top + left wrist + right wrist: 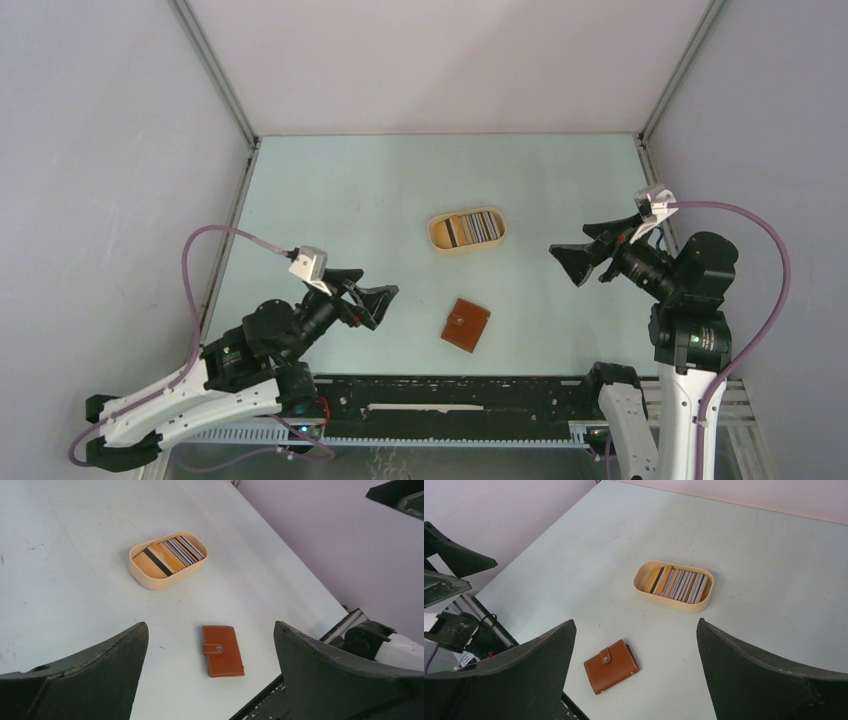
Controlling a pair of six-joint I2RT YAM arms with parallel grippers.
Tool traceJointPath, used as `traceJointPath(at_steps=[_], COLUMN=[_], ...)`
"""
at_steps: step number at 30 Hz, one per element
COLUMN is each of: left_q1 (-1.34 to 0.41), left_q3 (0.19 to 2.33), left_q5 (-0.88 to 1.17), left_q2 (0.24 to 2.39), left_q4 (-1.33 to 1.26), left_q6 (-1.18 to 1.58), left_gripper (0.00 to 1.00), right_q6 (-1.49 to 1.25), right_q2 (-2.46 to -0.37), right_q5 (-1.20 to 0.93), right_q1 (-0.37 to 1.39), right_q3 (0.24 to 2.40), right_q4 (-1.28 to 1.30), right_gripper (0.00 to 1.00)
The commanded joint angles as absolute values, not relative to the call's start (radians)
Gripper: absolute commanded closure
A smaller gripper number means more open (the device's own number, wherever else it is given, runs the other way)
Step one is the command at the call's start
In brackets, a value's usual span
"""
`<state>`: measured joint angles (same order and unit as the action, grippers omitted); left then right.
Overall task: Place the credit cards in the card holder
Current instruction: Reset both arms
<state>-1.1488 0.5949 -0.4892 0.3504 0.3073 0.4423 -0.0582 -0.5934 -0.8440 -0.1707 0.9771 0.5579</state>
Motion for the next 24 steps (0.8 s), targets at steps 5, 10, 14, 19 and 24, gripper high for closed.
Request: traceJointPath(at_steps=[5,10,14,19,24], left_q1=[-1.144,-1.144,-1.144,-1.144,-1.144], left_q3=[0.634,0.634,0.627,0.624,0.621], left_q5=[-0.546,-0.547,-0.559,-0.561,-0.565], left_q2=[0.373,0.368,0.364,0.365,0.368], left_q4=[0.327,0.327,0.329,0.327,0.323], left_q6=[0.4,0.397,0.396,0.394,0.39], left_gripper=[0.0,0.0,0.0,0.0,0.0], right_q6=[-0.057,-0.055,-0.051,-0.038,-0.014], right_q2=[-0.59,-0.588,-0.585,-0.584,-0.583], right_q5=[-0.863,-0.862,-0.863,-0.865,-0.882], right_q1=[-0.178,-0.18,-0.182,-0.183,-0.186], right_q3=[1.014,1.014,1.014,1.014,1.014], right_q4=[0.54,0.541,0.542,0.543,0.546], right_gripper=[0.0,0.0,0.0,0.01,0.0])
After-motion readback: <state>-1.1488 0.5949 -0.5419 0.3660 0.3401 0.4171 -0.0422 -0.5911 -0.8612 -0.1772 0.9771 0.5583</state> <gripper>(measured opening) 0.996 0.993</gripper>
